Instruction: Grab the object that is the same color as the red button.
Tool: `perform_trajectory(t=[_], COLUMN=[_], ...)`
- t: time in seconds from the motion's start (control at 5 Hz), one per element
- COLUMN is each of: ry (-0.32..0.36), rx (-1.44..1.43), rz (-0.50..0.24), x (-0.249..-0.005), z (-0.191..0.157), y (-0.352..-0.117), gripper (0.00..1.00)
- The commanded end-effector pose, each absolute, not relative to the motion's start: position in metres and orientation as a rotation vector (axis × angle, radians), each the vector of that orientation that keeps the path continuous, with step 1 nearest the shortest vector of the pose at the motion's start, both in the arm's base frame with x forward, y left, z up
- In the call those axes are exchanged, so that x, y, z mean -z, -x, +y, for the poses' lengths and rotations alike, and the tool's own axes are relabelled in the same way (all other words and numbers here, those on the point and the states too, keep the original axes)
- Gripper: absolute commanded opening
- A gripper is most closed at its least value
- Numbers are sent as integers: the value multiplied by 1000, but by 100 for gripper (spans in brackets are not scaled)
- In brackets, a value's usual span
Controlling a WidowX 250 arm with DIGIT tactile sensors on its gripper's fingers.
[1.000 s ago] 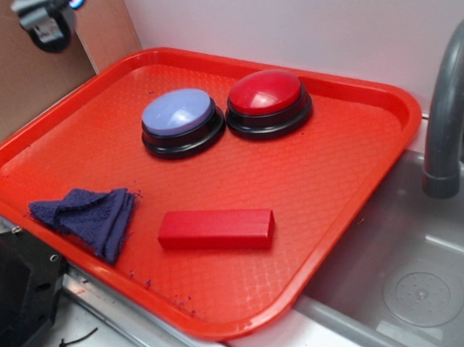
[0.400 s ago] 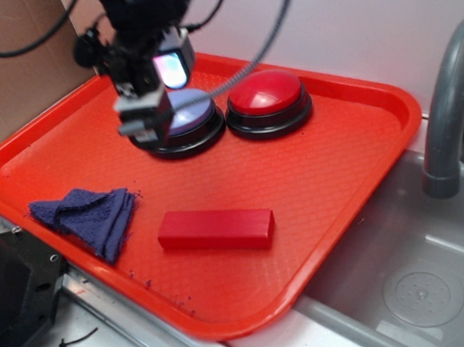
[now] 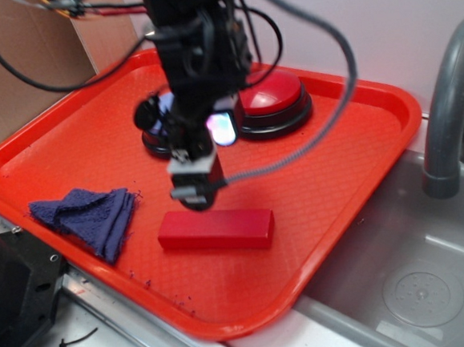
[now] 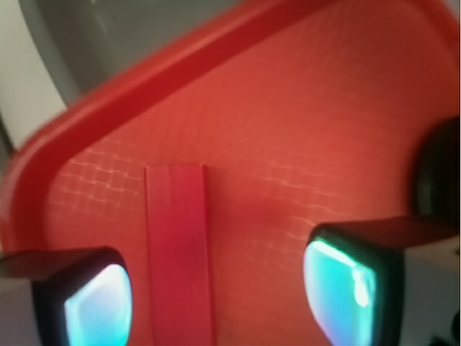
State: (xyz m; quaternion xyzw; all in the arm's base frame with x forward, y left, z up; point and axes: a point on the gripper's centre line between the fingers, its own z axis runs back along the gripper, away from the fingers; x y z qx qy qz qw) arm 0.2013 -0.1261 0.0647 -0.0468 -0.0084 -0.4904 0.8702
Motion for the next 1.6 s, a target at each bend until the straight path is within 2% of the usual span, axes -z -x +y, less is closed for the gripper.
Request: perform_trajectory(t=[0.0, 0.2, 0.4, 0.6, 0.8, 1.2, 1.4], ry=[94, 98, 64, 42, -1, -1, 32], rx=[1130, 1156, 1201, 1165, 1146, 1111, 894], rz=[-54, -42, -50, -19, 10, 25, 25], x=[-44, -36, -39, -32, -24, -25, -61], z=[-154, -156, -162, -162, -167, -164, -144], y=[-199, -191, -183, -184, -185, -191, -201], gripper=[100, 100, 100, 56, 0, 0, 0])
